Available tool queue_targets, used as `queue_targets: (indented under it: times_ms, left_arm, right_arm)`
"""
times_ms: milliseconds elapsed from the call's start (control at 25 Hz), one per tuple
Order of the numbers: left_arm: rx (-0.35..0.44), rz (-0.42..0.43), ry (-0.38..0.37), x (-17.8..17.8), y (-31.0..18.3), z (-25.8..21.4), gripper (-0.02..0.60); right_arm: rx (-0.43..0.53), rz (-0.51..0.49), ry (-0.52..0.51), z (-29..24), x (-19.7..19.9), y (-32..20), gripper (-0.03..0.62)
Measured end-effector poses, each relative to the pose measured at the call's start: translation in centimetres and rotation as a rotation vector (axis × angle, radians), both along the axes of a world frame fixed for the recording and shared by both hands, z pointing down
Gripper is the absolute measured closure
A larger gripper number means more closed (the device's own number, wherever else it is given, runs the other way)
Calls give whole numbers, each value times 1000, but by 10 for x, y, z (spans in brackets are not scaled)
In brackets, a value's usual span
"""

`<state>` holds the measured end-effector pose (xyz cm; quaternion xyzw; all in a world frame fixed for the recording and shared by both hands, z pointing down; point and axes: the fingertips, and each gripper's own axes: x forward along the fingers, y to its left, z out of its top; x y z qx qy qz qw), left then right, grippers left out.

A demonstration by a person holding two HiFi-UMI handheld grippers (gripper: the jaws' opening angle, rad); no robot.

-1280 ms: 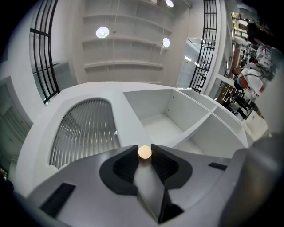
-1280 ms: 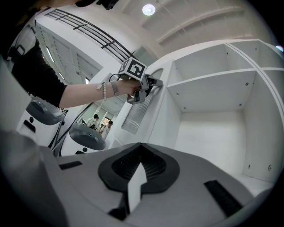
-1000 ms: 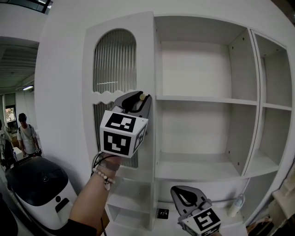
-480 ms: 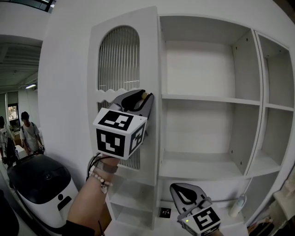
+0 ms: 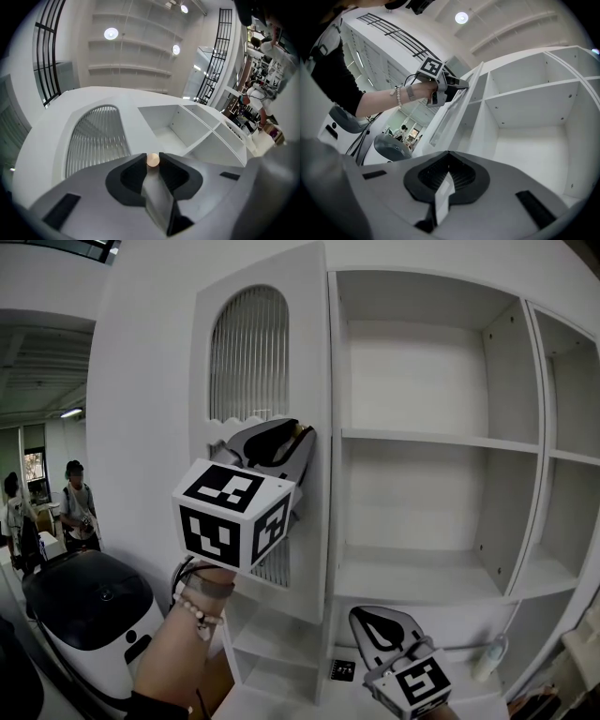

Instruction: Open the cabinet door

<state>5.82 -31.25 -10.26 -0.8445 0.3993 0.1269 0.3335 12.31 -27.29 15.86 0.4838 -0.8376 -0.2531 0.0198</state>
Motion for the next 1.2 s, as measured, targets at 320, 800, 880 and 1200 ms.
queue_targets:
  times_ms: [320, 800, 880, 1200]
  left_arm:
    - [8, -3, -13, -5, 6, 2, 508]
    - [20, 34, -11, -19, 21, 2, 508]
    - [20, 43, -13, -21, 24, 2, 508]
    - [18, 83, -16, -33, 37, 3, 508]
  right_arm:
    - [4, -27, -2, 0, -8, -3, 594]
    - [6, -30, -11, -1, -11, -1, 594]
    - [9, -31, -10, -2, -11, 0, 594]
    - [22, -47, -11, -5, -18, 2, 594]
